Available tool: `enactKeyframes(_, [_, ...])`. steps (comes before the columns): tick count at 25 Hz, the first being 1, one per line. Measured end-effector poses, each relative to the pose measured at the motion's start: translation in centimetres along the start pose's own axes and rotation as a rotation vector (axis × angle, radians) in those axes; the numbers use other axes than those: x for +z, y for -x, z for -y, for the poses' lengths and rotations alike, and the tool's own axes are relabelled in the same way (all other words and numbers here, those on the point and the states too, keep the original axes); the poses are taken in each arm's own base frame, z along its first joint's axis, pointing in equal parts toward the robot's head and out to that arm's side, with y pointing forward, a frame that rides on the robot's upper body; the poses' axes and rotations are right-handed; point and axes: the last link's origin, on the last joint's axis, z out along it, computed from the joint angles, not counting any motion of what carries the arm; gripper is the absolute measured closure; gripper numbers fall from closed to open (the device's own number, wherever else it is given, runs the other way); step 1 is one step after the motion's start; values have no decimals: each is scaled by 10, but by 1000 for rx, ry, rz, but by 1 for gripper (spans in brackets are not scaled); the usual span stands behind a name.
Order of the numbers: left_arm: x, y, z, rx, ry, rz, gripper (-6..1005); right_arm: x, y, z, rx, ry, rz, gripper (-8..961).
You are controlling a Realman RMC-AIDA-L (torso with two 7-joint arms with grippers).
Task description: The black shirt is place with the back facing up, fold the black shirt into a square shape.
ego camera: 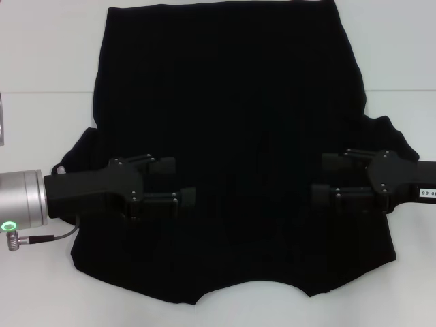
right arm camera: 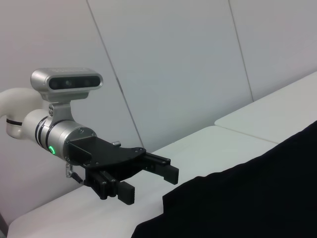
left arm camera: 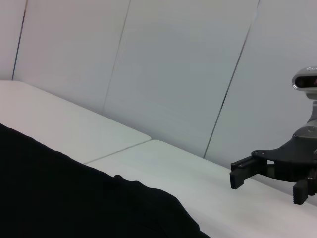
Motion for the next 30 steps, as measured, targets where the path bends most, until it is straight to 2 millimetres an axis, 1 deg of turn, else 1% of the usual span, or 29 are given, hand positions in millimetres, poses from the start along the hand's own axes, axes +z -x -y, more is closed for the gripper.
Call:
enactKeyframes(17, [-1,-1,0,-1,-4,-9,146,-1,1,1,0,-4,7,54])
enactKeyframes(21, [-1,-1,2,-27,-17,-14,151,0,1,1,1,-7,9,54])
enactKeyframes(25, [-3,0,17,-142,-120,-8,156,0,1,1,4,-8,14,54])
enactKeyframes(28, [-9,1,32,-225,-226,5,159,0,1,1,17,-9,18,53])
enactKeyframes(30, [-14,1,37,-249,-267,14,162,1,1,1,25,-9,21,53])
